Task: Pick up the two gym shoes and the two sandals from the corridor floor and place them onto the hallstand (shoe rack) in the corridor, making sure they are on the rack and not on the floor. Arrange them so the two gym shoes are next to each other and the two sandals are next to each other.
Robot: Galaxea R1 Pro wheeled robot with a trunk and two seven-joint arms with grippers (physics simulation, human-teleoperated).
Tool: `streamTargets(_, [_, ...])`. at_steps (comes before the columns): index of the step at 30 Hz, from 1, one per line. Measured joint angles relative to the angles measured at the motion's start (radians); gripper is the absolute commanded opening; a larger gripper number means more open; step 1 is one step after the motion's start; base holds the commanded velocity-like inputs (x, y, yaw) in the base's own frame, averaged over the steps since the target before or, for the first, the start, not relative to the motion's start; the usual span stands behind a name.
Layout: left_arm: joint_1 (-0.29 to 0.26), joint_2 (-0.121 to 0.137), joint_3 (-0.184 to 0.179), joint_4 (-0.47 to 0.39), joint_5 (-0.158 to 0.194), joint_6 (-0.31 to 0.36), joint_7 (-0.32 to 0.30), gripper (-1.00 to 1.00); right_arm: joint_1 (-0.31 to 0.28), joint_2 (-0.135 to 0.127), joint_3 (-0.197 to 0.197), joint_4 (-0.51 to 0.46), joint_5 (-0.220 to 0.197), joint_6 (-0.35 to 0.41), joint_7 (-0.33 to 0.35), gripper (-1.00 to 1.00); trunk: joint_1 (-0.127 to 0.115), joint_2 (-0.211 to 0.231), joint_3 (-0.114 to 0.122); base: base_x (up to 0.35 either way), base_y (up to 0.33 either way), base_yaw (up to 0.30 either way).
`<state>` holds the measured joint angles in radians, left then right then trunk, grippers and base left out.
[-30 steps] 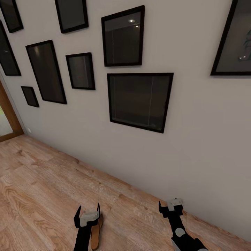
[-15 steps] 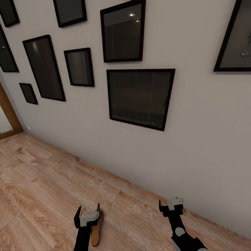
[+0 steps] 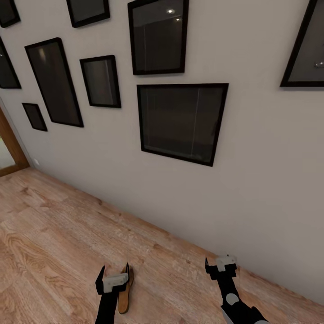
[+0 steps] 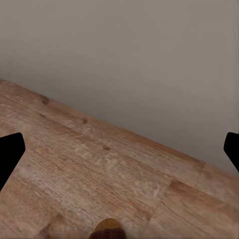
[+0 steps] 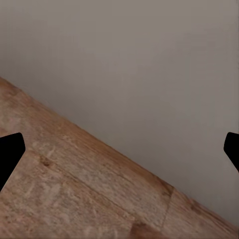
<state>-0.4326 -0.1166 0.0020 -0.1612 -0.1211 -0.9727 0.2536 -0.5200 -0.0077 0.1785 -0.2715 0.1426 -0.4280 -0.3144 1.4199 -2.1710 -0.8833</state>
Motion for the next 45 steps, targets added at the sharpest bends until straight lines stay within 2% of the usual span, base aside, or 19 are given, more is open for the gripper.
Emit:
streamTargets(5, [0.000, 0.000, 0.000, 0.000, 0.000, 0.001, 0.000, 1.00, 0.000, 0.000, 0.000, 0.000, 0.000, 0.000, 0.000, 1.00, 0.000, 0.000, -0.008, 0.000, 0.000, 0.000])
streamTargets(11, [0.000, 0.000, 0.000, 0.000, 0.000, 0.001, 0.000, 1.00, 0.000, 0.000, 0.001, 0.000, 0.000, 0.000, 0.000, 1.00, 0.023, -0.042, -0.037, 0.000, 0.000, 0.000])
streamTargets(17, [0.000, 0.000, 0.000, -0.001, 0.000, 0.002, 0.000, 1.00, 0.000, 0.000, 0.001, 0.000, 0.000, 0.000, 0.000, 1.00, 0.023, -0.042, -0.047, 0.000, 0.000, 0.000])
streamTargets(35, [0.000, 0.000, 0.000, 0.000, 0.000, 0.002, 0.000, 1.00, 0.000, 0.000, 0.001, 0.000, 0.000, 0.000, 0.000, 1.00, 0.092, -0.168, -0.133, 0.000, 0.000, 0.000])
streamTargets(45, [0.000, 0.000, 0.000, 0.000, 0.000, 0.002, 0.000, 1.00, 0.000, 0.000, 0.001, 0.000, 0.000, 0.000, 0.000, 1.00, 0.092, -0.168, -0.149, 0.000, 0.000, 0.000])
